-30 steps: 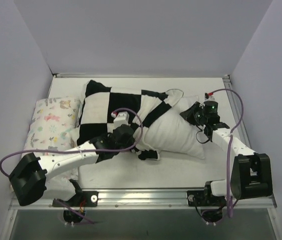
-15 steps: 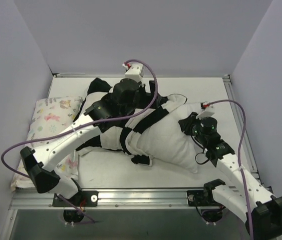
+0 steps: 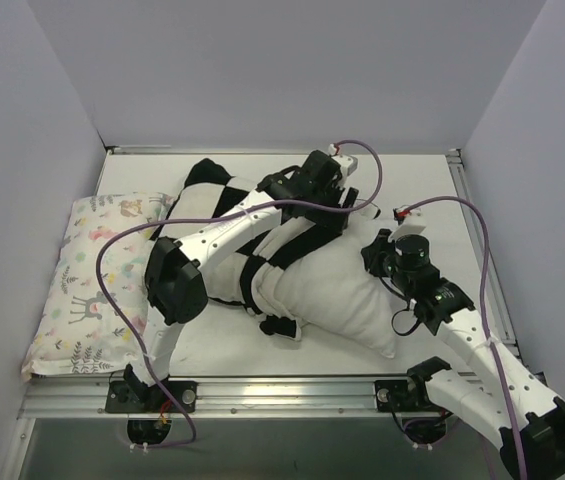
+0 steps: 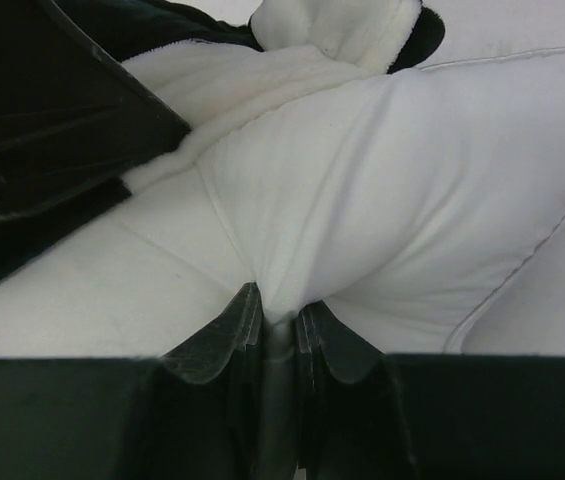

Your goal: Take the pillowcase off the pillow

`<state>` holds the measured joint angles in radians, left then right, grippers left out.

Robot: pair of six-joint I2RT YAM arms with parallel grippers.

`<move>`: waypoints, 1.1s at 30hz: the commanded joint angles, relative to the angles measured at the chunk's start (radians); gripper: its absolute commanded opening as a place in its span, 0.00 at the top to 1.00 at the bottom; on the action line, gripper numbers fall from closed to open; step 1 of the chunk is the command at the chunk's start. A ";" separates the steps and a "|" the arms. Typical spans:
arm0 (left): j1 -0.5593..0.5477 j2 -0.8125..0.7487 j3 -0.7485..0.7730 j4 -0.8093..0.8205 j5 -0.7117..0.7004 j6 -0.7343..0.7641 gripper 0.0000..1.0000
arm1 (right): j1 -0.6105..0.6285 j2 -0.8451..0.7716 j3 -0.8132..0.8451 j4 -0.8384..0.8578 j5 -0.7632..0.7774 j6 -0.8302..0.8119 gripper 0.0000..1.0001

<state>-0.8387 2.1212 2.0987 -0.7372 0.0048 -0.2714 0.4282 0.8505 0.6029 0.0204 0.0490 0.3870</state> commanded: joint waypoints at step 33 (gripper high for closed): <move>0.383 -0.343 -0.252 0.179 -0.118 -0.115 0.26 | -0.286 0.071 0.248 -0.323 0.022 0.056 0.72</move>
<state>-0.4141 1.9137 1.8496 -0.6678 -0.1162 -0.4351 0.1436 0.9260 0.8288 -0.2928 0.0525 0.4713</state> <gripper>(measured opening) 0.666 0.145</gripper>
